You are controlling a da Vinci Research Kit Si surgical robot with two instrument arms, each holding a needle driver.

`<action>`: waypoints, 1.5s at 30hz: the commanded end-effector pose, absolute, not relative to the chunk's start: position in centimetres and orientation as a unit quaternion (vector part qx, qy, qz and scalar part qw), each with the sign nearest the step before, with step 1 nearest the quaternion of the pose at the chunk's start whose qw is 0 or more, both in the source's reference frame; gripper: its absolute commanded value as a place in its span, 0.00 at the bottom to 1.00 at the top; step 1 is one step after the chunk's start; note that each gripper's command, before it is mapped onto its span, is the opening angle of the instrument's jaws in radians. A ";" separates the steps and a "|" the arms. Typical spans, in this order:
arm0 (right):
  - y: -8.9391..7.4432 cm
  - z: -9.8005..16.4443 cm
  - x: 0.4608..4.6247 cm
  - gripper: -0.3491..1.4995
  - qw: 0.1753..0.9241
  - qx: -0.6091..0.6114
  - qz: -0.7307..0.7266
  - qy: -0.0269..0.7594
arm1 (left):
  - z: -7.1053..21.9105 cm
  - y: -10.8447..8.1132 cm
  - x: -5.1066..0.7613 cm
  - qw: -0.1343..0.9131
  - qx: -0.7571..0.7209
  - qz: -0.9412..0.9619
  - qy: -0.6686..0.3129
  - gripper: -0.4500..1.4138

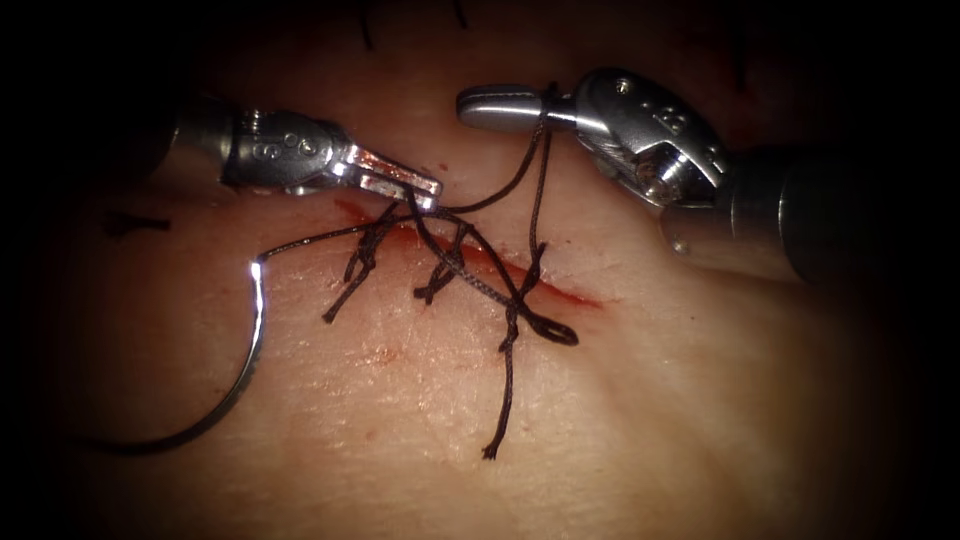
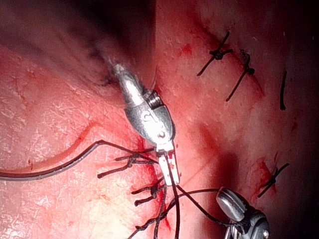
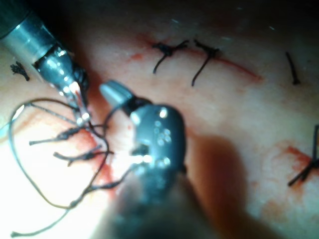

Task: Wound Closure
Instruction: Wrap the thread clockwise around the right gripper using the left gripper

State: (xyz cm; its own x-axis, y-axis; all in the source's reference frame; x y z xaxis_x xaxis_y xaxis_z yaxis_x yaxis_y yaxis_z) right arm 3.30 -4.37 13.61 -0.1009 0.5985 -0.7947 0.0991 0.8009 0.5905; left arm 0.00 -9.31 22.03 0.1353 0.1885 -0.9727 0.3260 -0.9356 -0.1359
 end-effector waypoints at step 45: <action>-5.4 13.2 3.03 0.70 0.565 0.383 0.062 0.728 | 22.1 -9.1 -0.05 0.051 0.763 -0.615 0.192 0.00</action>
